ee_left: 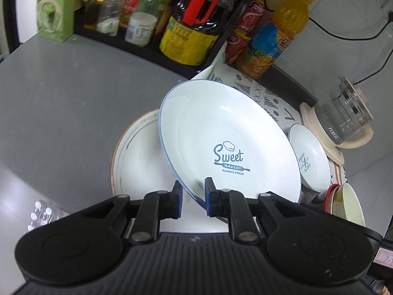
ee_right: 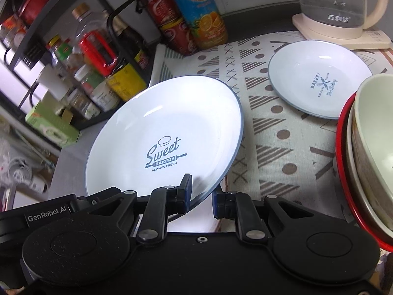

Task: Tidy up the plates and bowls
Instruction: 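Lift the 'Sweet' plate with both grippers and lower it onto the flower-pattern plate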

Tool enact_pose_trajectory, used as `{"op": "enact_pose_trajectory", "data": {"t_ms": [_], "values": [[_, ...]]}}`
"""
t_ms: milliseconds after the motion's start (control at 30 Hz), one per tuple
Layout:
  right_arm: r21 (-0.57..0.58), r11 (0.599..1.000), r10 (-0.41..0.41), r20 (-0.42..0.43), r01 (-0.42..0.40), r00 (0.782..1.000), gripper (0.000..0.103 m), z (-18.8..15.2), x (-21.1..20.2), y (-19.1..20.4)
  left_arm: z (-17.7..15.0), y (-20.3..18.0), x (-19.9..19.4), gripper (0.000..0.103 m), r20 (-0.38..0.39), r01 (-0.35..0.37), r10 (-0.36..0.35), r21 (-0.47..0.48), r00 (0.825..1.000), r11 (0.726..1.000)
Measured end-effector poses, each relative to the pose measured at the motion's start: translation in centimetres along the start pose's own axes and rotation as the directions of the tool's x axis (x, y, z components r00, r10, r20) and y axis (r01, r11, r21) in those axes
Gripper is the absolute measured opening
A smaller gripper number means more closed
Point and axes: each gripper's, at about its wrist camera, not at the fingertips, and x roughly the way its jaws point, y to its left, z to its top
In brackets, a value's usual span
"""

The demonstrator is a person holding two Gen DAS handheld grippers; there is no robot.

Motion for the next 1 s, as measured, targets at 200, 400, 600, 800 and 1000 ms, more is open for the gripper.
{"op": "enact_pose_trajectory", "data": {"t_ms": [200,400,600,800,1000], "values": [[-0.06,0.998,0.008,-0.023,-0.01,1.0,0.016,-0.9,-0.5,-0.3,-2.1,0.3,-0.7,0.016,0.008,-0.017,0.018,-0.057,1.0,0.998],[-0.091,0.996,0.014,-0.046,-0.018,0.999,0.016,-1.6,-0.8,-0.8,-3.7,0.5,-0.9,0.016,0.01,-0.031,0.032,-0.093,0.999,0.995],[-0.114,0.993,0.011,-0.056,-0.017,0.998,0.016,-2.1,-0.7,-0.6,-4.5,1.0,-0.7,0.016,-0.01,-0.052,0.051,-0.128,0.999,0.99],[-0.11,0.994,0.003,-0.052,-0.008,0.999,0.016,-2.2,-0.3,-0.3,-4.3,1.3,-0.6,0.018,-0.03,-0.066,0.062,-0.14,0.998,0.988],[-0.095,0.995,-0.003,-0.051,-0.002,0.999,0.015,-2.0,0.2,-0.2,-3.2,1.5,-0.3,0.018,-0.084,-0.077,0.066,-0.135,0.994,0.988]]}}
